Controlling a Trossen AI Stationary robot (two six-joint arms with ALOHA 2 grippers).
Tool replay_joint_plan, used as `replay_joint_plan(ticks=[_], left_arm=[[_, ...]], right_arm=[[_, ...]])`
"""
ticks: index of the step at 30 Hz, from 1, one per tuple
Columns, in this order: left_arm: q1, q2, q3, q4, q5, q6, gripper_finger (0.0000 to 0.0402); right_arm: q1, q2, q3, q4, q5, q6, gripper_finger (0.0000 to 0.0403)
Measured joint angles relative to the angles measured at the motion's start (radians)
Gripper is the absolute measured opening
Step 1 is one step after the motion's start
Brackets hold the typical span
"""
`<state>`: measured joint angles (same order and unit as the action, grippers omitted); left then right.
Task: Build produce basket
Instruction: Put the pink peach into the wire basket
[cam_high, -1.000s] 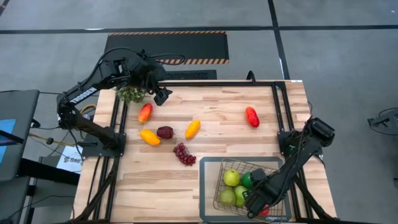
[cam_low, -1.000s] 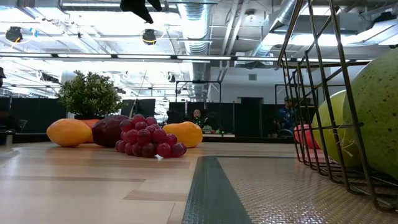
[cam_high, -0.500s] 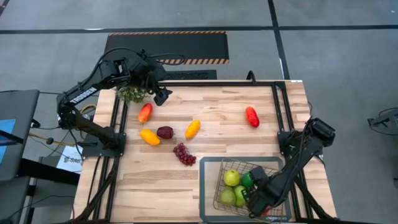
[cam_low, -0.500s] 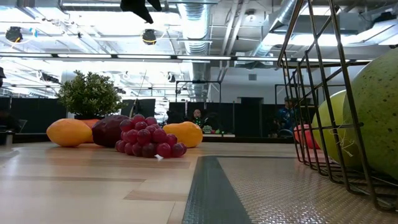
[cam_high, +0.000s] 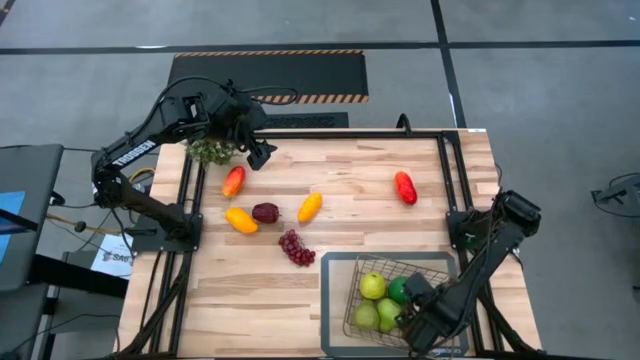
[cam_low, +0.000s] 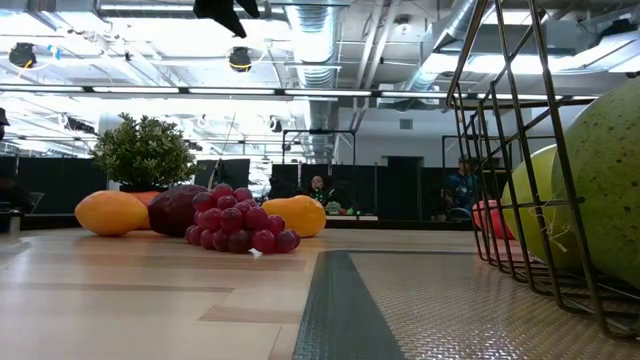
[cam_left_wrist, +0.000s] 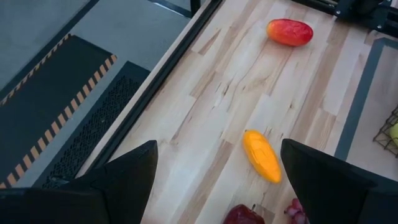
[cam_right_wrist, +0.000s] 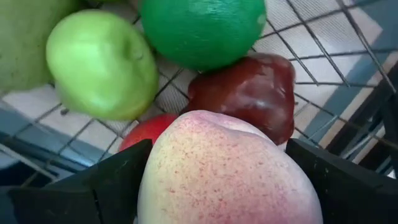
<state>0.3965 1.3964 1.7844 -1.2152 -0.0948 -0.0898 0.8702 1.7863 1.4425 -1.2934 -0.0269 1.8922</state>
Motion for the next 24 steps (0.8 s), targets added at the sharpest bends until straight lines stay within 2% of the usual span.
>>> replay_joint_plan(ticks=[14,17,19,24], left_arm=[[0.000,0.000,0.000,0.002,0.008,0.013,0.0328],[0.000,0.000,0.000,0.002,0.009,0.009,0.0328],[0.000,0.000,0.000,0.002,0.009,0.008,0.0328],[0.000,0.002,0.000,0.011,0.003,-0.013,0.0328]], right_arm=[[-0.032,0.000,0.000,0.023,-0.002,-0.265,0.0385],[-0.052,0.000,-0.007,0.023,-0.123,-0.213,0.0385],[-0.056,0.003,-0.009,0.016,-0.184,-0.233,0.0385],[-0.055,0.003,-0.010,0.029,-0.199,-0.241,0.0386]])
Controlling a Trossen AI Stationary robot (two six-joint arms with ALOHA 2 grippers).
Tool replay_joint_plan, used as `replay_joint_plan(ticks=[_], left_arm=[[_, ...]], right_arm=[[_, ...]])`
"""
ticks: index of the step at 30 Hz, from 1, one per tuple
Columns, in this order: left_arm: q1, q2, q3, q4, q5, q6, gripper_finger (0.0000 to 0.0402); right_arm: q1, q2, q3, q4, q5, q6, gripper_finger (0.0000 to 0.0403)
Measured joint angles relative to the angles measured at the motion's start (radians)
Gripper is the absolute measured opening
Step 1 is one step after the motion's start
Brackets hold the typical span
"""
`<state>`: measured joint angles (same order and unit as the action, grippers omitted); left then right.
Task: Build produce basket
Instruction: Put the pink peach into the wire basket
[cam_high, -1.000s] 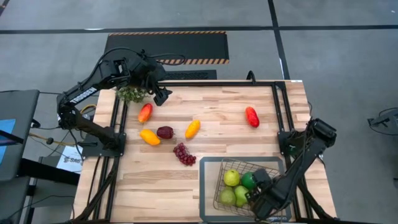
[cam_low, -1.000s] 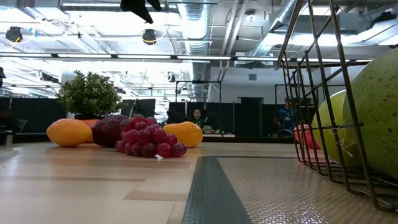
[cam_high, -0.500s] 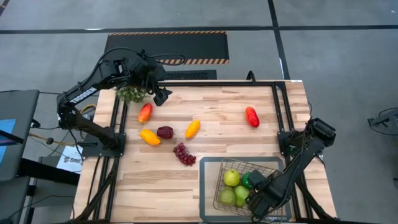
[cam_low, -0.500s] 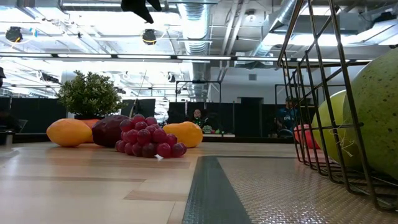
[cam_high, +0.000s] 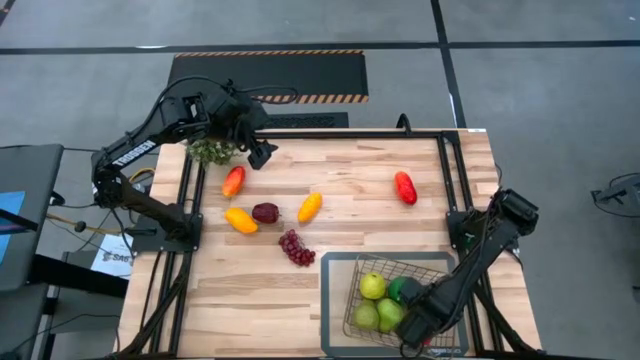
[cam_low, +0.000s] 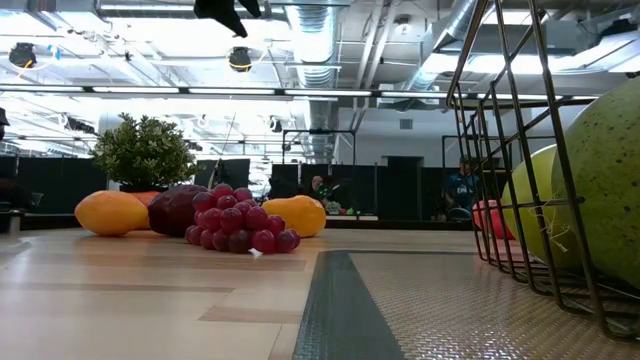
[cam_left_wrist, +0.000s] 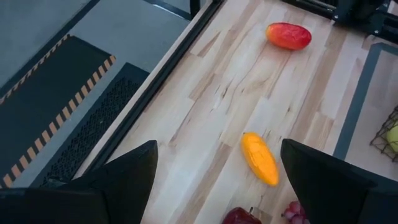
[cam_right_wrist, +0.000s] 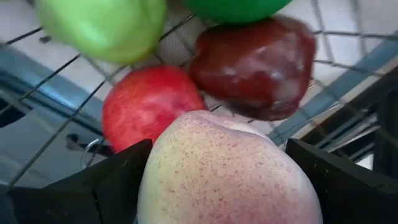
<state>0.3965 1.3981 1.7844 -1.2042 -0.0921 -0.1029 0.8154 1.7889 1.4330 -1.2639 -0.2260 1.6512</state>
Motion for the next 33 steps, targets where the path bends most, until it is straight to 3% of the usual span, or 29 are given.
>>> replay_joint_plan(ticks=[8,21,33], left_arm=[[-0.002,0.012,0.000,0.012,0.001,-0.031,0.0328],[-0.002,0.012,0.000,0.028,0.000,-0.038,0.0328],[-0.002,0.012,0.000,0.028,-0.002,-0.087,0.0328]], right_arm=[[-0.014,0.000,0.000,0.090,0.022,0.022,0.0387],[-0.048,0.000,0.001,0.023,0.055,-0.129,0.0380],[-0.065,0.000,0.001,-0.102,0.045,-0.084,0.0381]])
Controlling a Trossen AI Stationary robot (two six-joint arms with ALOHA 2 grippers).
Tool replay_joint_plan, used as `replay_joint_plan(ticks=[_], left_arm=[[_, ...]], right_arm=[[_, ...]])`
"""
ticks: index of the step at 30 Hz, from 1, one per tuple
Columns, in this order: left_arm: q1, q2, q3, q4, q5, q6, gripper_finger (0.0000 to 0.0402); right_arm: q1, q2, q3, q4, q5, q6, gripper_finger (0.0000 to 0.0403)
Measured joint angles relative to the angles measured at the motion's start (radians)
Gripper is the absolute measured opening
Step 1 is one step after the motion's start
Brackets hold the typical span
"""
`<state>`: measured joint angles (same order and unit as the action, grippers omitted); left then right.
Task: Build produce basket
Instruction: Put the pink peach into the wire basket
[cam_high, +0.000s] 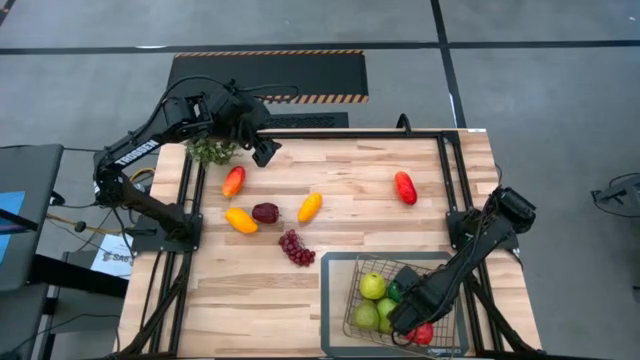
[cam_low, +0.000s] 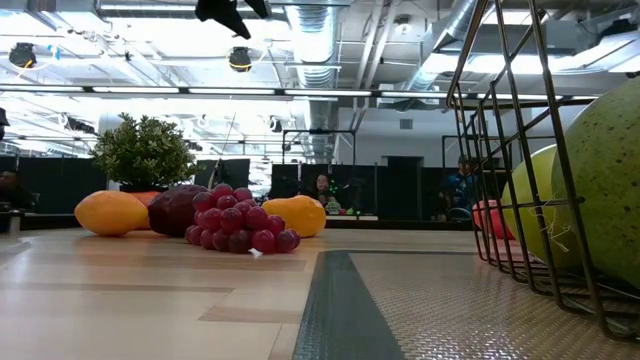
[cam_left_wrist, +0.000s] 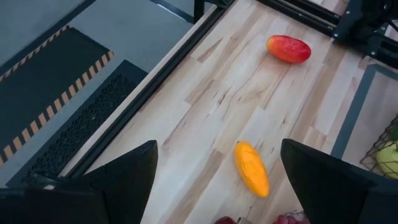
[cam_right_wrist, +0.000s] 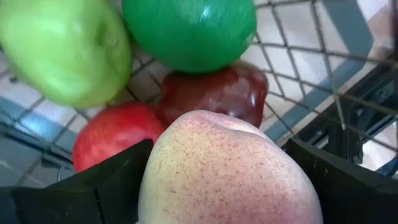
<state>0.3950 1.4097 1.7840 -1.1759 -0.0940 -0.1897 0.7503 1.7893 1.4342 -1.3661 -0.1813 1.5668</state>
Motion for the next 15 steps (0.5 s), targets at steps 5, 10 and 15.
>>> replay_joint_plan(ticks=[5,10,15], left_arm=[[0.000,0.000,0.000,0.000,0.000,-0.003,0.0328],[0.000,0.000,0.000,0.001,0.000,-0.003,0.0328],[0.000,0.000,0.000,0.015,0.000,-0.003,0.0328]], right_arm=[[0.006,0.000,0.000,-0.003,-0.001,0.001,0.0381],[0.000,0.000,0.000,-0.003,-0.002,-0.008,0.0381],[-0.003,0.000,0.000,0.011,0.010,0.040,0.0379]])
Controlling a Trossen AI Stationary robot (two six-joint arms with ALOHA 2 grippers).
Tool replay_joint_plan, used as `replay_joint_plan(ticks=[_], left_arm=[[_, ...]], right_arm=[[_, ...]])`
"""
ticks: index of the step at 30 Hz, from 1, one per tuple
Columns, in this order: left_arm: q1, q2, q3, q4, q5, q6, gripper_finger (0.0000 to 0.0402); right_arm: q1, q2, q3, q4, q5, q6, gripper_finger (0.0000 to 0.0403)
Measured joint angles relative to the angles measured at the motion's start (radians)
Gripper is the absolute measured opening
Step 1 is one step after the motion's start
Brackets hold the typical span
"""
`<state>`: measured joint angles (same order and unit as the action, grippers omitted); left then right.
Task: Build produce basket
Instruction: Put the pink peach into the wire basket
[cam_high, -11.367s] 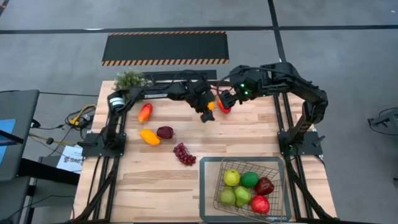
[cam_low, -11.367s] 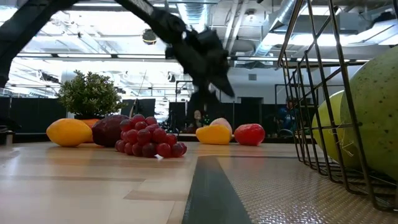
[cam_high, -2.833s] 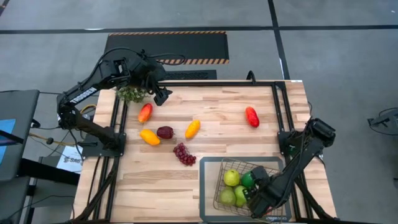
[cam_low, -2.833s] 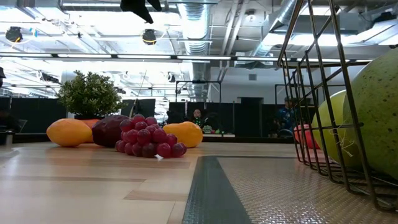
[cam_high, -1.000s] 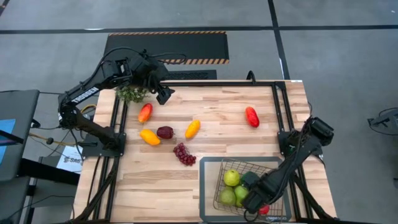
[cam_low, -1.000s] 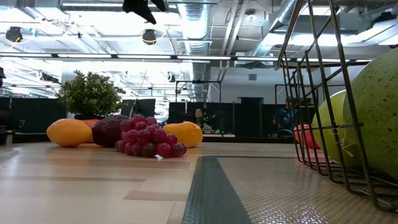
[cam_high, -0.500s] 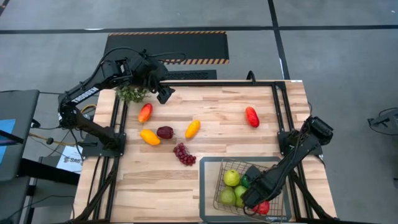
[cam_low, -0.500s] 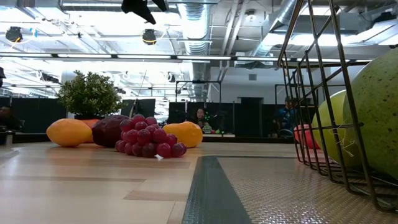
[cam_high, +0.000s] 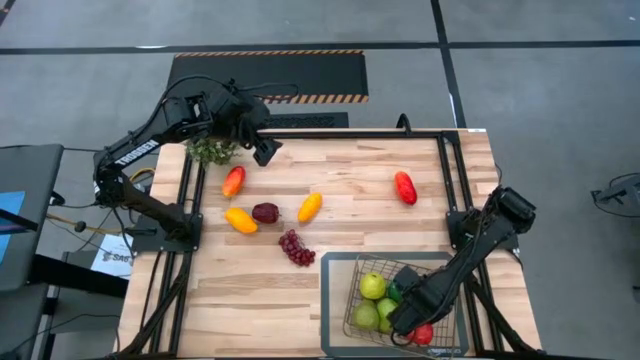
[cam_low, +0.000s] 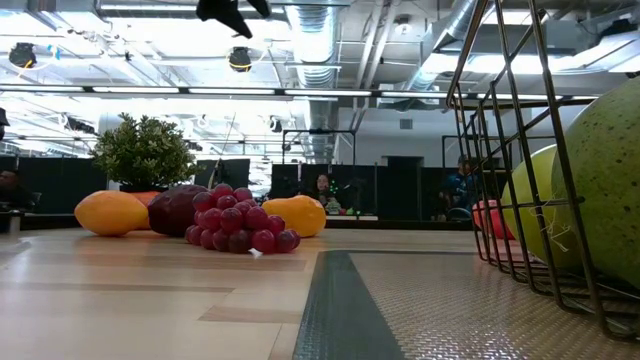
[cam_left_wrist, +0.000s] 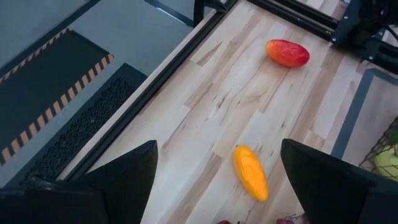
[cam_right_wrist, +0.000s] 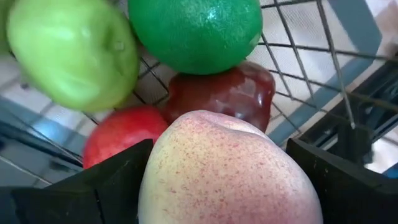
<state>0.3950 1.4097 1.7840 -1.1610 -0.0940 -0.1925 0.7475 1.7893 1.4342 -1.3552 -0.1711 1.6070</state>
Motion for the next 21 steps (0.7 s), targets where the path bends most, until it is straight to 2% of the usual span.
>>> replay_joint_plan(ticks=[3,9,21], left_arm=[[0.000,0.000,0.000,0.004,0.000,0.000,0.0328],[0.000,0.000,0.000,0.022,0.000,-0.001,0.0328],[0.000,0.000,0.000,0.032,-0.001,-0.028,0.0328]], right_arm=[[-0.015,0.000,0.000,0.007,0.021,0.098,0.0377],[-0.049,0.000,0.000,0.007,0.024,0.152,0.0395],[-0.019,0.000,0.000,-0.013,0.065,0.158,0.0384]])
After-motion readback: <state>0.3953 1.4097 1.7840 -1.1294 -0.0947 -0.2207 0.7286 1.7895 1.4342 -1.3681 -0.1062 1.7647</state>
